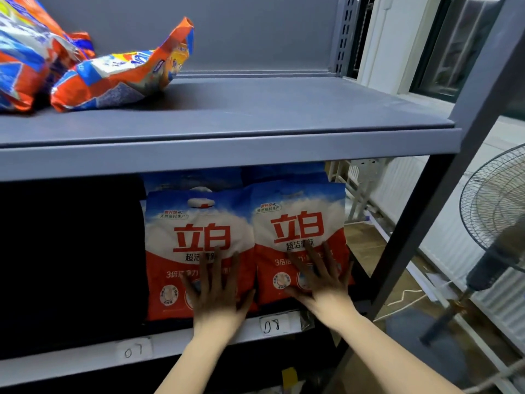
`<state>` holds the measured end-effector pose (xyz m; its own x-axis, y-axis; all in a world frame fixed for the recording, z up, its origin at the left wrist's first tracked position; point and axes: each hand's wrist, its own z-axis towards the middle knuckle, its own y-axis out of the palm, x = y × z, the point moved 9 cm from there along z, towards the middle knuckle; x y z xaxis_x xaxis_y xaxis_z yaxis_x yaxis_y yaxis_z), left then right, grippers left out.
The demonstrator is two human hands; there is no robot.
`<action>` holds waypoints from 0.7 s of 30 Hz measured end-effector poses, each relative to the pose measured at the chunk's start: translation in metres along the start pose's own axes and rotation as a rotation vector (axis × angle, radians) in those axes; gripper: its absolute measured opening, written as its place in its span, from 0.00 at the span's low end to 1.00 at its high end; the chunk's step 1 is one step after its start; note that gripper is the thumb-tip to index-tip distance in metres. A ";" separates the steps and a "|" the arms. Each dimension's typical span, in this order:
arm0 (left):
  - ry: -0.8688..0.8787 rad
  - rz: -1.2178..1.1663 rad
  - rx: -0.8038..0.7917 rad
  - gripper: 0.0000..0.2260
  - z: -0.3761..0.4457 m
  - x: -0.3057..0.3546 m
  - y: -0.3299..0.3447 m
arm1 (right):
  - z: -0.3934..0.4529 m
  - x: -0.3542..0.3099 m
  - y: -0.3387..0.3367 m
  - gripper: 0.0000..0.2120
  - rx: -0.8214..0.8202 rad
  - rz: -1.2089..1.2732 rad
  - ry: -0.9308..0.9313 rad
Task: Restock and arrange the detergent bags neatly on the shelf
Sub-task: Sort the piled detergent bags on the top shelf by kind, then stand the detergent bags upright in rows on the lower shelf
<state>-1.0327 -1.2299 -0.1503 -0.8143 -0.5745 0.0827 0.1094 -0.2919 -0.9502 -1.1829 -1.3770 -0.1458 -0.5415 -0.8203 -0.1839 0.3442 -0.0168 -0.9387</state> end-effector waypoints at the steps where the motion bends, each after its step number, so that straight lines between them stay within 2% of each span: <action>1: -0.017 -0.007 -0.025 0.34 0.002 -0.001 0.002 | 0.001 0.002 0.001 0.34 -0.005 0.007 -0.004; 7: -0.050 -0.033 -0.158 0.35 0.009 -0.003 0.006 | 0.003 0.000 -0.004 0.35 -0.079 -0.003 0.028; 11: -0.096 -0.128 -0.138 0.34 0.008 -0.002 -0.017 | 0.001 -0.007 -0.017 0.35 -0.156 0.013 0.090; 17: -0.214 -0.184 -0.100 0.20 -0.004 -0.004 -0.078 | -0.002 -0.041 -0.060 0.28 -0.173 0.175 0.118; 19: -0.242 -0.126 -0.069 0.13 -0.013 -0.005 -0.107 | -0.005 -0.054 -0.080 0.24 -0.152 0.220 0.104; 21: -0.238 -0.097 0.025 0.13 -0.025 -0.004 -0.139 | -0.010 -0.069 -0.099 0.24 -0.125 0.265 0.074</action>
<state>-1.0585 -1.1681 -0.0259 -0.6649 -0.7058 0.2445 0.0538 -0.3716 -0.9268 -1.1869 -1.3132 -0.0428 -0.5018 -0.7425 -0.4437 0.3863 0.2666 -0.8830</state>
